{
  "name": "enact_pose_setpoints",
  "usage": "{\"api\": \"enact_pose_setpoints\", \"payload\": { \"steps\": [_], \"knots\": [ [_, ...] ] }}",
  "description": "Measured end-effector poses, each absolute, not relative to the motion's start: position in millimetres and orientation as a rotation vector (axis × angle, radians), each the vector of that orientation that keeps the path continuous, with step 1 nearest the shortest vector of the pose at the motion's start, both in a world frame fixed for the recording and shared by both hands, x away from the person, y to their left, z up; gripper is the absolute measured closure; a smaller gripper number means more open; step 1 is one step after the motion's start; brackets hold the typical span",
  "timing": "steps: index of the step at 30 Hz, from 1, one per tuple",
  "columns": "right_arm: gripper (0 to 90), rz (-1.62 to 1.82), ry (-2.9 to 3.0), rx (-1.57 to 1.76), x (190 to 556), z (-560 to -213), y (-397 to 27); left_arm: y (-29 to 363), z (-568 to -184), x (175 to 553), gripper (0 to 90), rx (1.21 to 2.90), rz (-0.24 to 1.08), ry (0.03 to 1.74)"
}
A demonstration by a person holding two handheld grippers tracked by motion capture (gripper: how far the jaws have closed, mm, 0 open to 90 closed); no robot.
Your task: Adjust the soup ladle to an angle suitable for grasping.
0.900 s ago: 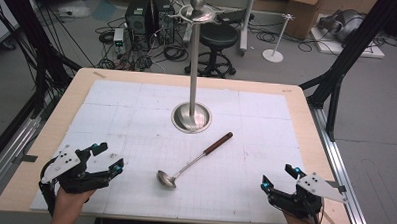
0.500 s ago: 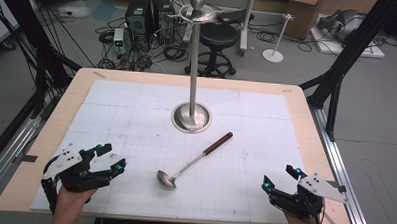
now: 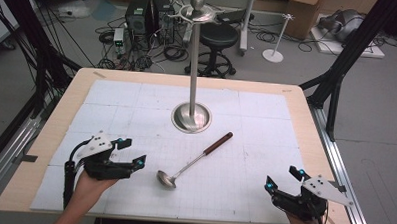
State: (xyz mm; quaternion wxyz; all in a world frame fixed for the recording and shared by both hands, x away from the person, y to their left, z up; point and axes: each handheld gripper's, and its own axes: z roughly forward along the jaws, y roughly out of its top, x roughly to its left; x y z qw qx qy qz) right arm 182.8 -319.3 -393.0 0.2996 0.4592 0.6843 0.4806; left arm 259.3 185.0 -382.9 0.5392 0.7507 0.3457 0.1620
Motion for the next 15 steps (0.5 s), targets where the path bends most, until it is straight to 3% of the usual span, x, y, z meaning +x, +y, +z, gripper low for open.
{"api": "enact_pose_setpoints", "payload": {
  "steps": [15],
  "knots": [
    [16.2, 1.275, 1.824, 1.226, 184, -393, -320, 96, -377, 292, 34.4, 2.139, 0.211, 0.686]
  ]
}}
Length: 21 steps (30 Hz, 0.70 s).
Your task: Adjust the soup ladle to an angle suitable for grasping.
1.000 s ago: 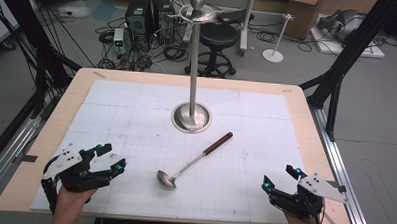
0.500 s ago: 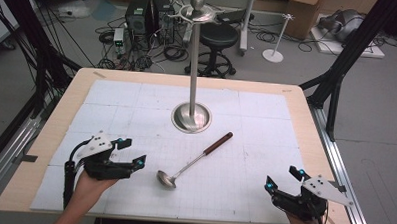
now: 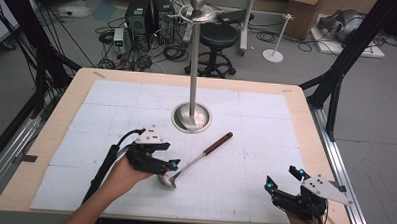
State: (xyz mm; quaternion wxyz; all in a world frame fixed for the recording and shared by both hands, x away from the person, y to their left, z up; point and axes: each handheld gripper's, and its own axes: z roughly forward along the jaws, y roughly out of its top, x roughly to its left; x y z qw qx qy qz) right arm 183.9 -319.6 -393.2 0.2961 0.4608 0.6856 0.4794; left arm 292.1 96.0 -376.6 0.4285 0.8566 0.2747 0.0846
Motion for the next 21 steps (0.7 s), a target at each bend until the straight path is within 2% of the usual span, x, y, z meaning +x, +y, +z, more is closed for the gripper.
{"api": "enact_pose_setpoints", "payload": {
  "steps": [3, 14, 21],
  "knots": [
    [16.2, 1.271, 1.823, 1.218, 184, -393, -320, 78, -380, 303, 38.4, 2.234, 0.201, 0.684],
    [16.2, 1.272, 1.826, 1.228, 184, -394, -322, 45, -392, 318, 43.1, 2.354, 0.079, 0.712],
    [16.2, 1.275, 1.817, 1.223, 184, -393, -324, 34, -407, 324, 42.7, 2.464, 0.095, 0.75]
  ]
}}
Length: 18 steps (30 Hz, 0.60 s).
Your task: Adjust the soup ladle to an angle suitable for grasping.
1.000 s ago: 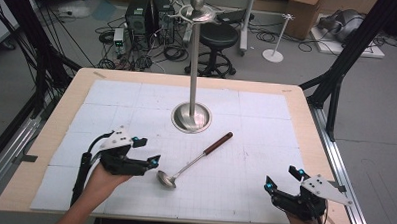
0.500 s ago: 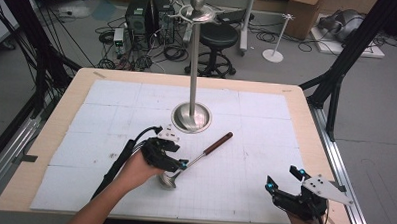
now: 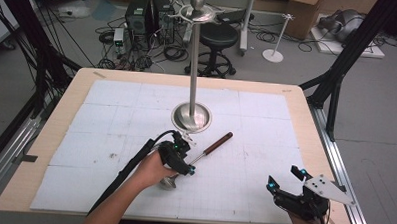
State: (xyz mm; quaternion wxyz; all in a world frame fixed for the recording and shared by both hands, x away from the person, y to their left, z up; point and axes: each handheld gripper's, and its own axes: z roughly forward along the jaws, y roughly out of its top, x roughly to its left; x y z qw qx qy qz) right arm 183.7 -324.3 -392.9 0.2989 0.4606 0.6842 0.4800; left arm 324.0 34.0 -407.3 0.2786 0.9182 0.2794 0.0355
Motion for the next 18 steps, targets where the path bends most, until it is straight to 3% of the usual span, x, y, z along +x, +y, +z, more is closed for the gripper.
{"api": "enact_pose_setpoints", "payload": {
  "steps": [11, 13, 16, 18],
  "knots": [
    [16.2, 1.274, 1.807, 1.234, 183.3, -392.9, -326.0, 30.9, -415.8, 324.8, 57.9, 2.546, 0.094, 0.765],
    [16.2, 1.272, 1.807, 1.234, 183.3, -392.8, -326.2, 31.0, -415.7, 324.0, 65.9, 2.545, 0.109, 0.77],
    [16.2, 1.27, 1.803, 1.232, 183.4, -392.9, -326.6, 30.6, -415.4, 322.3, 68.7, 2.56, 0.121, 0.755],
    [16.2, 1.268, 1.801, 1.236, 183.3, -393.0, -327.1, 29.5, -415.4, 319.9, 75.5, 2.565, 0.119, 0.733]
  ]
}}
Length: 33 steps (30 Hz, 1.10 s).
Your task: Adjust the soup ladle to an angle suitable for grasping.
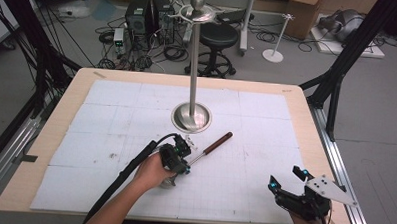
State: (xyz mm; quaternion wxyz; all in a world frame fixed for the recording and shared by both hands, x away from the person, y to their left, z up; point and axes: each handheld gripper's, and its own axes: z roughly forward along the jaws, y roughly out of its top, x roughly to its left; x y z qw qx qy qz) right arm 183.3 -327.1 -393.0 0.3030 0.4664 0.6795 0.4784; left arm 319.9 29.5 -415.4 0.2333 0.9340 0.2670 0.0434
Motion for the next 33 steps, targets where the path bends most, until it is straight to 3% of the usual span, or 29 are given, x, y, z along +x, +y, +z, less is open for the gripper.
{"api": "enact_pose_setpoints", "payload": {
  "steps": [10, 19, 33],
  "knots": [
    [16.2, 1.266, 1.803, 1.243, 183, -394, -327, 35, -413, 323, 83.3, 2.591, 0.028, 0.754],
    [16.2, 1.264, 1.796, 1.246, 183, -394, -327, 46, -412, 319, 83.6, 2.611, 0.018, 0.732],
    [16.2, 1.26, 1.81, 1.248, 185, -395, -324, 95, -413, 310, 83.6, 2.597, 0.026, 0.733]
  ]
}}
